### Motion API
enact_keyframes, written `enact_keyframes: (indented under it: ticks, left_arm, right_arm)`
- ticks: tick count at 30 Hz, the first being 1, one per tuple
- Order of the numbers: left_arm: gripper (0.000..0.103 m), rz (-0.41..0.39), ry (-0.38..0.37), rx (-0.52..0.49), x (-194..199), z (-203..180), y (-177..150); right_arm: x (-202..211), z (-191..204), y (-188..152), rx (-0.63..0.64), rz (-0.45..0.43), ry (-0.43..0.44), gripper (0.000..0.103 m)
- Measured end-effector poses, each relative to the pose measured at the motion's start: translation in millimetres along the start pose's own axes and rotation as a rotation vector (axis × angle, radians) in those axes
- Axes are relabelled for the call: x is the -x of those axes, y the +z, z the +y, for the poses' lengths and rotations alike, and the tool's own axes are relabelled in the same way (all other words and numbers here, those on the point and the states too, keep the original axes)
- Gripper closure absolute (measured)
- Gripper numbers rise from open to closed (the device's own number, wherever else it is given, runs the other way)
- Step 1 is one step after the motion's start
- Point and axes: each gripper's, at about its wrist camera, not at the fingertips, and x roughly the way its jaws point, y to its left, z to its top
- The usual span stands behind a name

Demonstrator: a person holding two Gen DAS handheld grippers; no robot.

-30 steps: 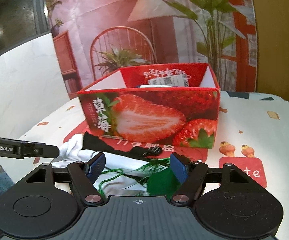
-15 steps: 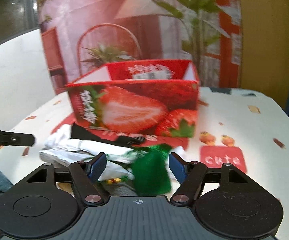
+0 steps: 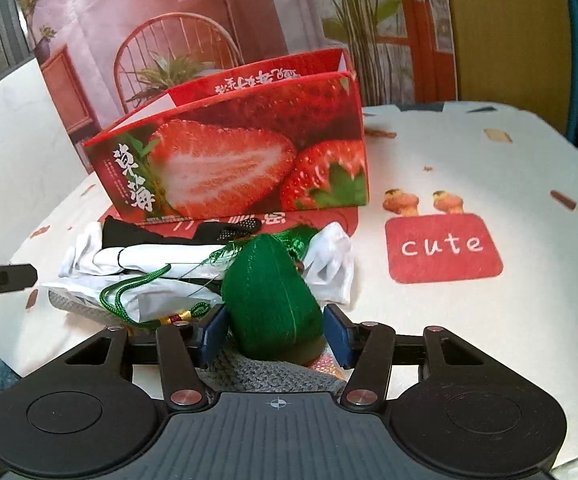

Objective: Organize soft objects
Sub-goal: 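Close the right gripper on the green knitted pouch and lift it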

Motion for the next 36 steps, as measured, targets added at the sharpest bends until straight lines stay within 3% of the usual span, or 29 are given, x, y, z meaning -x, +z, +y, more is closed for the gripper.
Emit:
enact_keyframes:
  ticks: [11, 23, 31, 36]
  left_arm:
    - [0.055, 0.005, -0.003, 0.007, -1, 1, -1]
    - [0.055, 0.023, -0.006, 0.018, -4, 3, -1]
    - [0.055, 0.027, 0.007, 0.058, -5, 10, 2]
    - [0.055, -0.003, 0.013, 0.102, -5, 15, 16]
  right_arm:
    - [-7, -4, -3, -0.032, 0.002, 0.030, 0.056]
    - [-3, 4, 16, -0.012, -0.063, 0.099, 0.059]
    - [-13, 36, 45, 0.102, -0.091, 0.152, 0.059]
    - [-27, 58, 50, 0.184, -0.058, 0.199, 0.059]
